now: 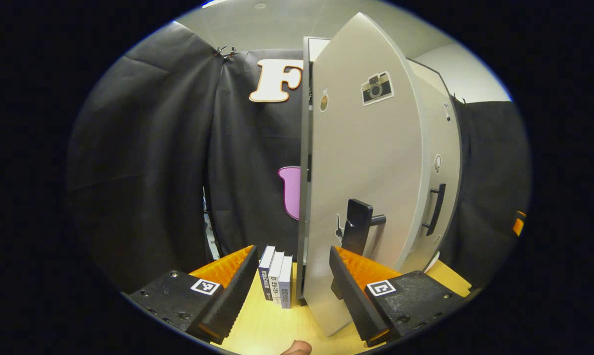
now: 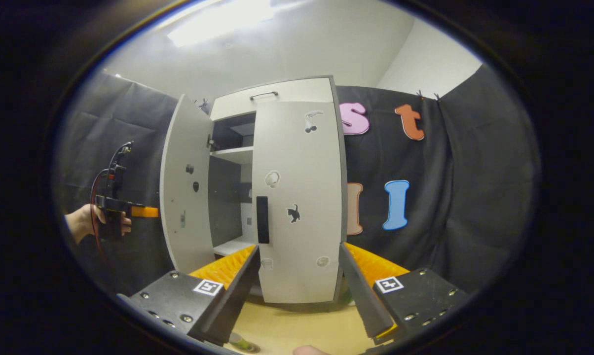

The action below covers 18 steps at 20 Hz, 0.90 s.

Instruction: Grasp the bottle in the cabinet with the left hand and place it on the coaster, then close the right door with the right hand and the left door with the left hand.

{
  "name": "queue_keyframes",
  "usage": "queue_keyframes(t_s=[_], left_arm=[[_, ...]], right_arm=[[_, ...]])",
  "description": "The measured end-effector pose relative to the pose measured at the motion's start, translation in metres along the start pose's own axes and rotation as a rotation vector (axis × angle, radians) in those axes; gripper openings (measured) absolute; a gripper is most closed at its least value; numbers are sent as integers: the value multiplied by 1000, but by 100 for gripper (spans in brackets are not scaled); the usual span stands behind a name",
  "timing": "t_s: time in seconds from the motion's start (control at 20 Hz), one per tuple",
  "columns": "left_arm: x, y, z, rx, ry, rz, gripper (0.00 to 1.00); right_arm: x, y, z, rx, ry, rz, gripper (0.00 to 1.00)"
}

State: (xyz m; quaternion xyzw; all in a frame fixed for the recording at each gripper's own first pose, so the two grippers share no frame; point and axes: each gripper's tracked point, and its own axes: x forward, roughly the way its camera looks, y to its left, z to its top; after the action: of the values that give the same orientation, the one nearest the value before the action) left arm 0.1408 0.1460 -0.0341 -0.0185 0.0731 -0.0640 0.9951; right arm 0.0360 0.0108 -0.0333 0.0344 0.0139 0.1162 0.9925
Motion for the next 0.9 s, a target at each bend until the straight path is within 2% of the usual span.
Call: queue_keyframes(t_s=[0.1, 0.25, 0.3, 0.6, 0.65, 0.75, 0.8, 0.85, 0.9], left_arm=[[3, -10, 0, 7, 1, -23, 93], [7, -25, 0, -3, 5, -58, 93], [9, -30, 0, -10, 3, -68, 93], [18, -55, 1, 26, -9, -99, 93], [20, -60, 0, 26, -7, -105, 93], [26, -72, -2, 18, 0, -130, 93], [28, -81, -5, 10, 9, -147, 88], [31, -90, -8, 5, 18, -162, 93], [34, -98, -11, 7, 29, -171, 93]], right_arm=[[-1, -3, 0, -3, 3, -2, 99], [-4, -11, -3, -10, 10, -15, 94], [-4, -12, -4, -8, 13, -17, 96], [-7, -26, -9, -4, 24, -33, 96], [-8, -29, -11, -2, 25, -36, 94], [-10, -36, -14, 1, 32, -49, 96], [-11, -39, -16, 1, 34, -57, 94], [-11, -42, -17, 3, 36, -63, 96], [-13, -44, -18, 4, 39, -67, 94]])
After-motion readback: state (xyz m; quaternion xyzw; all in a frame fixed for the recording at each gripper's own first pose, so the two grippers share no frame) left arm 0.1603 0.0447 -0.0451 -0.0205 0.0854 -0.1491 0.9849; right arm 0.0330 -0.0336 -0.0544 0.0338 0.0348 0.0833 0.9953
